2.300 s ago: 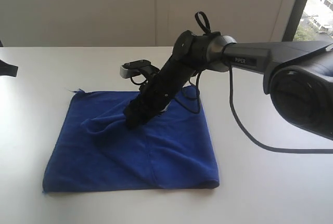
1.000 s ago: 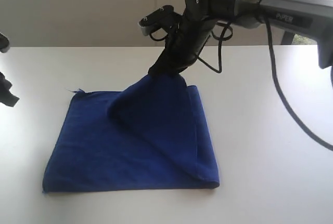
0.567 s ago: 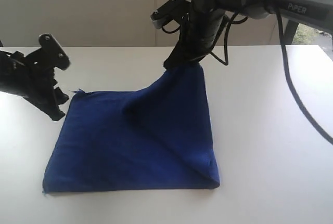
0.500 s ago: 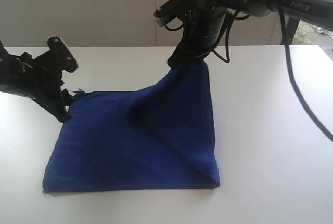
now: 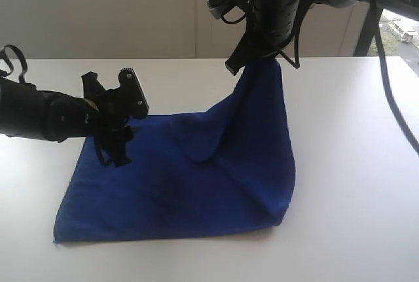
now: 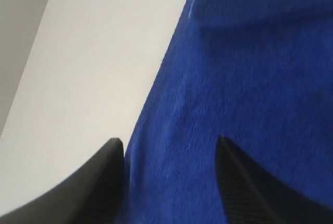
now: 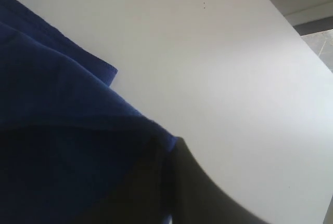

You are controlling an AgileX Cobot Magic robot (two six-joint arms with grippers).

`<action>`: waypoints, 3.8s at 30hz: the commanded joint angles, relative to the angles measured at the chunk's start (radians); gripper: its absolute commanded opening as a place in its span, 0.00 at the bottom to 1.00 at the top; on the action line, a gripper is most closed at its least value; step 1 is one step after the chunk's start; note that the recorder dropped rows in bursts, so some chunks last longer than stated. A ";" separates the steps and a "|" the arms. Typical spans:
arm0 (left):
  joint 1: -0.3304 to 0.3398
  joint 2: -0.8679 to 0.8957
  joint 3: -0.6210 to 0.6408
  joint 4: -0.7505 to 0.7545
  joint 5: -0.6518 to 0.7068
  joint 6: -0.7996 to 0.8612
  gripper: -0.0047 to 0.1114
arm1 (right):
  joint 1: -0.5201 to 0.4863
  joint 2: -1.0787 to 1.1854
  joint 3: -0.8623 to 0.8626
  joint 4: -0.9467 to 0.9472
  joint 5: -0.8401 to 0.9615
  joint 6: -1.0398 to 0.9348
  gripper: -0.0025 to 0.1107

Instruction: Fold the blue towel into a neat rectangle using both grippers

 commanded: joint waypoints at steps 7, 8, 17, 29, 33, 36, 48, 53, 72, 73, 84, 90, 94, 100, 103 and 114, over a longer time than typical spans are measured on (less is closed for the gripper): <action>-0.092 0.006 0.004 0.383 -0.136 -0.662 0.54 | -0.012 -0.011 0.000 -0.027 0.010 0.007 0.02; -0.092 0.008 0.004 0.435 -0.146 -0.767 0.54 | -0.012 -0.011 0.000 -0.027 0.010 0.009 0.02; -0.092 0.076 0.005 0.859 -0.226 -1.140 0.54 | -0.016 -0.011 0.000 -0.025 0.010 0.009 0.02; -0.092 0.098 0.009 1.175 -0.374 -1.324 0.54 | -0.016 -0.011 0.000 -0.025 0.010 0.009 0.02; -0.092 0.102 0.009 1.185 -0.358 -1.314 0.54 | -0.016 -0.011 0.000 -0.023 0.006 0.012 0.02; -0.092 0.127 0.009 1.202 -0.366 -1.283 0.54 | -0.016 -0.011 0.000 -0.021 0.006 0.012 0.02; -0.092 0.163 0.009 1.189 -0.344 -1.213 0.50 | -0.016 -0.011 0.000 0.001 0.006 0.014 0.02; -0.092 0.163 0.009 1.185 -0.356 -1.198 0.50 | -0.016 -0.011 0.000 0.001 0.006 0.014 0.02; -0.092 0.155 0.009 1.130 -0.335 -1.141 0.39 | -0.016 -0.011 0.000 0.001 0.009 0.014 0.02; -0.092 0.149 0.009 1.134 -0.336 -1.160 0.41 | -0.016 -0.011 0.000 0.001 0.009 0.014 0.02; -0.092 0.129 0.009 1.316 -0.268 -1.315 0.69 | -0.016 -0.011 0.000 0.001 0.005 0.014 0.02; -0.092 0.087 0.009 1.318 -0.305 -1.315 0.69 | -0.016 -0.011 0.000 0.001 0.007 0.012 0.02; -0.089 0.077 0.009 1.300 -0.256 -1.273 0.69 | -0.016 -0.011 0.000 0.001 0.005 0.012 0.02; -0.089 0.082 0.005 1.275 -0.248 -1.249 0.63 | -0.016 -0.011 0.000 0.001 0.003 0.012 0.02; -0.089 0.084 0.005 1.227 -0.260 -1.185 0.59 | -0.016 -0.011 0.000 0.001 -0.009 0.030 0.02; -0.089 0.148 0.005 1.105 -0.338 -1.119 0.53 | -0.016 -0.016 0.000 0.001 -0.024 0.053 0.02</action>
